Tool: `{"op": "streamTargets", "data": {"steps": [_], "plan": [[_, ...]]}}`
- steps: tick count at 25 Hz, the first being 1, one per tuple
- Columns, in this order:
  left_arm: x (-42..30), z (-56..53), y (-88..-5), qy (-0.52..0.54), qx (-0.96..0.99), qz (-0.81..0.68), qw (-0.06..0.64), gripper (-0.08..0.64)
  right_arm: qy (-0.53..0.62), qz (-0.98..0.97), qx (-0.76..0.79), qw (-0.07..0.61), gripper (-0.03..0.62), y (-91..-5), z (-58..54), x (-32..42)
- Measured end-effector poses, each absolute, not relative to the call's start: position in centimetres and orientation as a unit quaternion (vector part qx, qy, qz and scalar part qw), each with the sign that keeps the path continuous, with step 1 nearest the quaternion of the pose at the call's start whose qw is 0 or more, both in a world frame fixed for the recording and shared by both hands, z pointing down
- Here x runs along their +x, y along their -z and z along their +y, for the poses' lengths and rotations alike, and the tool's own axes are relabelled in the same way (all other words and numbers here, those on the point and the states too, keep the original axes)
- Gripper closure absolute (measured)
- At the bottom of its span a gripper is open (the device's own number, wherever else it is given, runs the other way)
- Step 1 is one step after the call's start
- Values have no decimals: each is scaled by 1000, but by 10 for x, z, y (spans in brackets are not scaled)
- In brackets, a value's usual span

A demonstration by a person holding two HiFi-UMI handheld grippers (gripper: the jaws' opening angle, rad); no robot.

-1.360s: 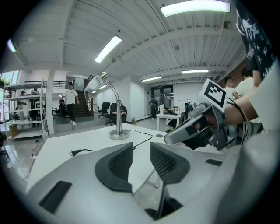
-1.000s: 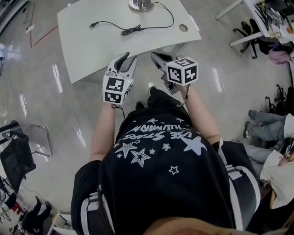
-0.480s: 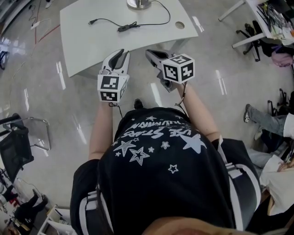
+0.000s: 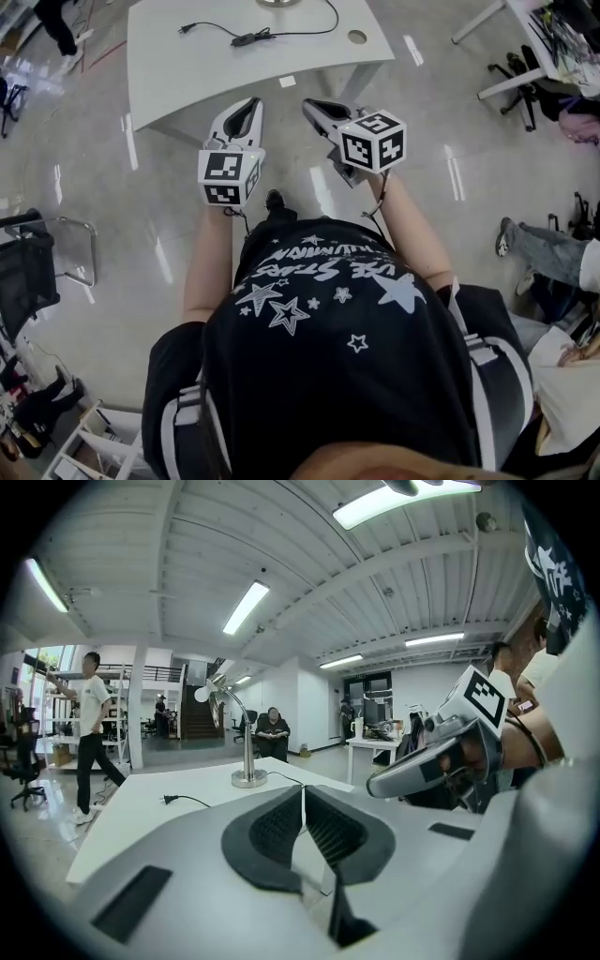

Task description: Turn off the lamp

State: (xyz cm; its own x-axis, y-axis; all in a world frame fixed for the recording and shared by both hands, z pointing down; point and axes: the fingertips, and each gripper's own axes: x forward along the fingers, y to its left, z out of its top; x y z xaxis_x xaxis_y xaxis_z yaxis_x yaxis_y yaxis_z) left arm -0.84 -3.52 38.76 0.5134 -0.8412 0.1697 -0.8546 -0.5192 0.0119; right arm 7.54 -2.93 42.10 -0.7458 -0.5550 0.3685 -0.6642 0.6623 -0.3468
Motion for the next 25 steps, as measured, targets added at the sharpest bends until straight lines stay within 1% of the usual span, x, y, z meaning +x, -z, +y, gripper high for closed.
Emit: {"op": "streamTargets", "data": {"steps": [7,14,25], "plan": [[23,9,-382,-64,866,-494,45,545,-215,-912,321,138,588,-431,16,107],[38,28,-377,-60,853,-516,46,549,-211,-918,314,120,588,-424,28,129],[49,32,-375,-57,842,-534,42,549,-210,-924,297,114,588,-426,31,143]]}}
